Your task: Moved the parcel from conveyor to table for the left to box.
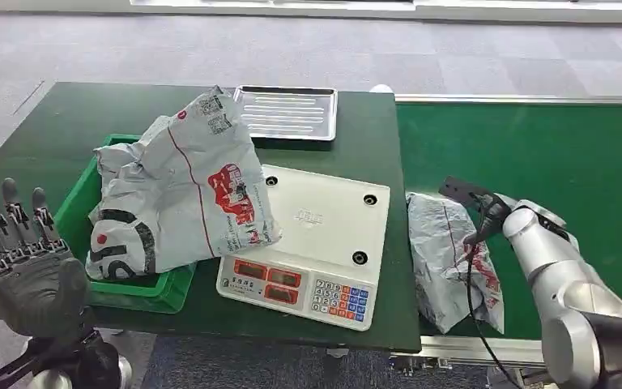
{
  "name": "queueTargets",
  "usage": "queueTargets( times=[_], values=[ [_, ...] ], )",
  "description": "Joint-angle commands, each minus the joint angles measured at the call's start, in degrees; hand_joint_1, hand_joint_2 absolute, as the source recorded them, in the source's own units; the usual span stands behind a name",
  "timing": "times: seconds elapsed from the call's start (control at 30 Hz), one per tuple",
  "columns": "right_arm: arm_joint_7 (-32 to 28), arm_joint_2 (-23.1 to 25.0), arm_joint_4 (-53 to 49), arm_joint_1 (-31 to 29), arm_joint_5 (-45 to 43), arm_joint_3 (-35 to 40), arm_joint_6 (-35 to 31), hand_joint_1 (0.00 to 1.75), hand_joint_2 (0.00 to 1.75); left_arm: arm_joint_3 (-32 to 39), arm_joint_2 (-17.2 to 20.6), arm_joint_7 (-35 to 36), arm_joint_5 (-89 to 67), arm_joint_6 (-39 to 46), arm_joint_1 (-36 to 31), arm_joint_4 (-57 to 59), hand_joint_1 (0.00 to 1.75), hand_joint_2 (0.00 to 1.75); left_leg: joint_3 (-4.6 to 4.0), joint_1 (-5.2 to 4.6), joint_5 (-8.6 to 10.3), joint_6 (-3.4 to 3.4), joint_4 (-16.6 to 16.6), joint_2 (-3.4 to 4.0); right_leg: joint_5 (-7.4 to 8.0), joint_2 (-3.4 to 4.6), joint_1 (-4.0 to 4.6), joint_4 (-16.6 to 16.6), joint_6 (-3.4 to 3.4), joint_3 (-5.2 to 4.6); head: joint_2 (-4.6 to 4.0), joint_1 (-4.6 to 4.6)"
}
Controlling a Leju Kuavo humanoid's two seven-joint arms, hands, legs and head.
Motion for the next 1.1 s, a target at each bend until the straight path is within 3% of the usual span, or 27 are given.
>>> queueTargets(
  times=[0.03, 0.17, 0.23, 0.4, 0.63, 0.77, 1.0, 1.03, 1.07, 1.1],
  values=[
    [0.0, 1.7, 3.4, -3.1, 0.1, -1.1, 0.4, 0.0, 1.75, 2.2, 0.3, 0.2, 0.0, 0.1, -1.2, 2.7, 0.0, 1.75, 0.21, -0.04, -0.05, 0.03, -0.1, 0.18, 0.0, 0.18, -0.03, -0.1, -0.03, 0.14, 0.0, 0.0],
    [-0.5, 1.8, 3.1, -2.2, 0.2, -0.5, 0.7, 0.0, 1.75, 2.5, 0.0, 0.2, -0.1, 0.0, -1.4, 2.1, 0.0, 1.75, 0.27, -0.03, -0.07, 0.07, -0.1, 0.23, 0.02, 0.22, -0.01, -0.2, -0.03, 0.21, 0.0, 0.0],
    [-6.1, 1.5, 2.7, -0.2, 0.1, 1.3, 3.8, 0.0, 1.75, 2.5, 0.1, 0.6, -0.2, -0.3, -2.2, 2.6, 0.0, 1.75, 0.25, -0.02, -0.07, 0.06, -0.1, 0.17, -0.01, 0.15, -0.01, -0.1, -0.03, 0.2, 0.0, 0.0],
    [-10.8, 1.4, 1.9, 1.8, 0.8, 5.2, 4.7, 0.0, 1.75, 2.1, 0.4, 0.9, -0.2, -0.6, -3.6, 4.1, 0.0, 1.75, 0.14, 0.0, -0.04, 0.04, -0.1, 0.06, 0.0, 0.05, 0.0, -0.1, -0.01, 0.12, 0.0, 0.0],
    [-23.0, 0.9, -2.1, 5.3, -2.0, 13.4, 8.4, 0.0, 1.75, 0.5, 1.7, 1.6, 1.0, 1.2, -5.3, 4.4, 0.0, 1.75, 0.16, 0.01, -0.05, 0.05, -0.1, 0.08, 0.0, 0.07, 0.02, -0.1, -0.02, 0.13, 0.0, 0.0],
    [-34.8, -0.9, -4.7, 7.8, -6.5, 19.8, 16.1, 0.0, 1.75, -0.3, 2.2, 1.8, 1.7, 1.7, -7.0, 5.9, 0.0, 1.75, 0.24, 0.01, -0.05, 0.05, -0.1, 0.04, -0.02, 0.07, 0.02, -0.1, -0.02, 0.2, 0.0, 0.0],
    [-33.8, 0.9, -5.4, 9.9, -9.4, 27.9, 15.0, 0.0, 1.75, -1.3, 2.6, 1.7, 2.1, 3.0, -8.0, 6.5, 0.0, 1.75, 0.49, 0.1, -0.12, -0.02, -0.2, 0.36, 0.01, 0.43, 0.08, -0.2, -0.06, 0.32, 0.0, 0.0],
    [-34.2, 1.0, -5.6, 10.0, -9.7, 28.2, 14.5, 1.4, 1.75, -1.3, 2.7, 1.7, 2.1, 3.0, -8.0, 6.5, 0.0, 1.75, 0.41, 0.12, -0.14, -0.03, -0.1, 0.42, -0.01, 0.5, 0.06, -0.1, -0.05, 0.22, 0.0, 0.0],
    [-34.6, 0.9, -5.5, 9.8, -10.6, 29.1, 14.8, 1.75, 1.75, -1.4, 2.8, 1.7, 2.1, 3.2, -8.0, 6.4, 0.0, 1.75, 0.52, 0.15, -0.14, -0.03, -0.2, 0.5, 0.02, 0.58, 0.07, -0.2, -0.07, 0.3, 0.0, 0.0],
    [-35.1, 0.6, -5.8, 9.8, -10.7, 29.9, 15.1, 1.75, 1.75, -1.4, 2.9, 1.7, 2.1, 3.2, -8.0, 6.6, 0.0, 1.75, 0.48, 0.18, -0.19, -0.05, -0.1, 0.58, 0.0, 0.67, 0.07, -0.1, -0.06, 0.23, 0.0, 0.0]
  ],
)
